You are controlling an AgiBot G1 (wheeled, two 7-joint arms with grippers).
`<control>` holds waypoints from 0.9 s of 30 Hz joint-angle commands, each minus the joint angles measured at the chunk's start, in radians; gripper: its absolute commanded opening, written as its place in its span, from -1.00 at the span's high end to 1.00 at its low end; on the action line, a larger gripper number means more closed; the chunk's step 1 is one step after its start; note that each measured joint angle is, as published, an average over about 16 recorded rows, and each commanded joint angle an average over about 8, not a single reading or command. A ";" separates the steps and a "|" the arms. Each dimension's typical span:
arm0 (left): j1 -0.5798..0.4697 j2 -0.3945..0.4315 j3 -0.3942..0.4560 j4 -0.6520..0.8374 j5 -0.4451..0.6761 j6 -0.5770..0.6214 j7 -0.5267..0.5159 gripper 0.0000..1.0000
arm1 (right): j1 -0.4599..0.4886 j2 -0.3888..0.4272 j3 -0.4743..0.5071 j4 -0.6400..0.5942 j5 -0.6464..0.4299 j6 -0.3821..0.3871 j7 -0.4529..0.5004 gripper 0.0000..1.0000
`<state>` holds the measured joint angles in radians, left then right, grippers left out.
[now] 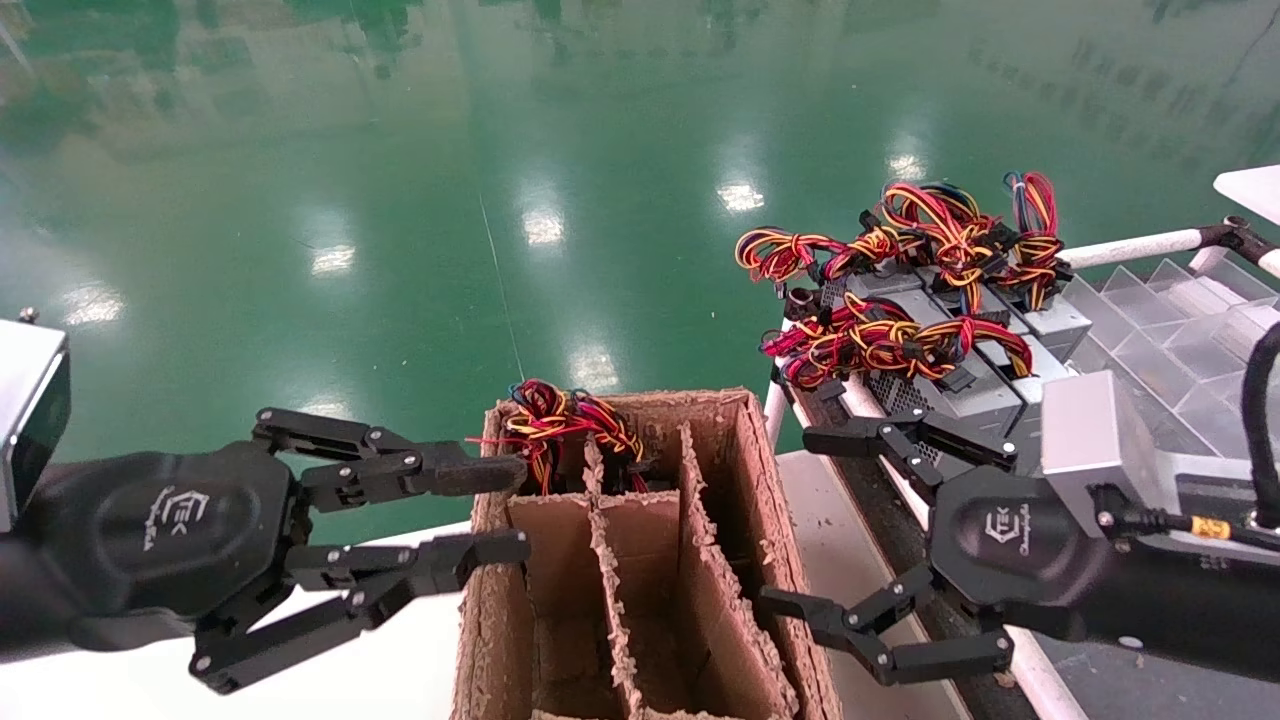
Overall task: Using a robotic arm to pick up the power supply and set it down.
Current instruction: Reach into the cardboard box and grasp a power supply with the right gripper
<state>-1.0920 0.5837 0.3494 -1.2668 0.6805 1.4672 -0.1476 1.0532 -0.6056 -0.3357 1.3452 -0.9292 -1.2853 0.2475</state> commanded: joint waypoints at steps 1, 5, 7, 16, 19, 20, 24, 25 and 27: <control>0.000 0.000 0.000 0.000 0.000 0.000 0.000 -1.00 | -0.006 0.004 0.002 -0.002 0.001 0.000 -0.006 -1.00; 0.000 0.000 0.000 0.000 0.000 0.000 0.000 -1.00 | 0.041 -0.061 -0.046 -0.023 -0.080 0.057 0.044 -1.00; 0.000 0.000 0.000 0.000 0.000 0.000 0.000 -1.00 | 0.079 -0.113 -0.084 -0.032 -0.144 0.098 0.087 -1.00; 0.000 0.000 0.000 0.000 0.000 0.000 0.000 -1.00 | 0.259 -0.371 -0.271 -0.119 -0.460 0.227 0.275 -1.00; 0.000 0.000 0.000 0.000 0.000 0.000 0.000 -1.00 | 0.302 -0.439 -0.312 -0.163 -0.537 0.256 0.310 -1.00; 0.000 0.000 0.000 0.000 0.000 0.000 0.000 -1.00 | 0.312 -0.458 -0.323 -0.176 -0.560 0.267 0.318 -1.00; 0.000 0.000 0.000 0.000 0.000 0.000 0.000 -1.00 | 0.334 -0.513 -0.350 -0.218 -0.622 0.306 0.335 -1.00; 0.000 0.000 0.000 0.000 0.000 0.000 0.000 -1.00 | 0.336 -0.522 -0.354 -0.226 -0.632 0.314 0.336 -0.96; 0.000 0.000 0.000 0.000 0.000 0.000 0.000 -1.00 | 0.337 -0.537 -0.360 -0.241 -0.651 0.332 0.335 -0.50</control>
<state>-1.0922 0.5837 0.3498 -1.2664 0.6802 1.4672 -0.1474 1.3844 -1.1343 -0.6903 1.1081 -1.5687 -0.9550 0.5786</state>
